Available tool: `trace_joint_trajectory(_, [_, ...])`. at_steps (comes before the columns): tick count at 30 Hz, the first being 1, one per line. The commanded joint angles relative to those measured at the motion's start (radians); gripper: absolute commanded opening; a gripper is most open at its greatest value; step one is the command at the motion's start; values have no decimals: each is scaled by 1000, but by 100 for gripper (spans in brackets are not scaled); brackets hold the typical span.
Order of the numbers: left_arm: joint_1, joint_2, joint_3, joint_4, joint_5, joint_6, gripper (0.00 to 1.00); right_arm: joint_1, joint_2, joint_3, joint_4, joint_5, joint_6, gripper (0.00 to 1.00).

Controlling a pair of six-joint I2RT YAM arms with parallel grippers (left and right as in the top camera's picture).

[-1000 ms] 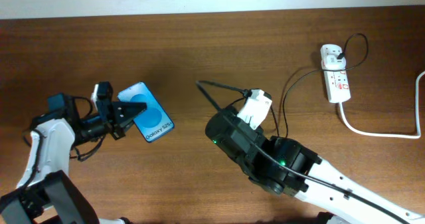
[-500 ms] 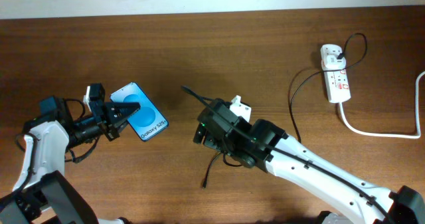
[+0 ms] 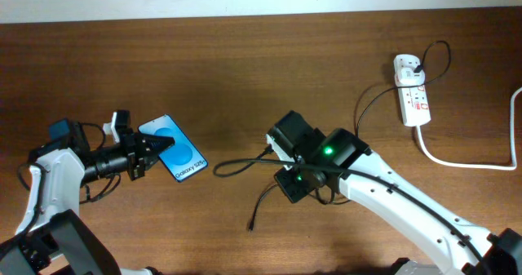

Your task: Plug charger to phone and switch on socket

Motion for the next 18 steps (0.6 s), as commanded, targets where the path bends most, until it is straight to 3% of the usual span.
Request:
trace_joint_trajectory(1, [3, 2, 12, -2, 2, 13, 0, 68, 3, -163, 136, -63, 143, 8])
trace_joint_trajectory(4, [3, 2, 12, -8, 2, 12, 0, 115, 84, -325, 375, -55, 153, 4])
trace_joint_trajectory(9, [3, 2, 12, -22, 2, 13, 0, 108, 283, -326, 552, -30, 145, 4])
trace_joint_trajectory(12, [3, 2, 12, -22, 2, 13, 0, 101, 298, -316, 726, -21, 145, 4])
trace_joint_trajectory(16, [3, 2, 12, -37, 2, 13, 0, -20, 299, -314, 864, 50, 201, 4])
trace_joint_trajectory(18, [3, 2, 12, -44, 1, 13, 0, -149, 298, -302, 904, 37, 201, 4])
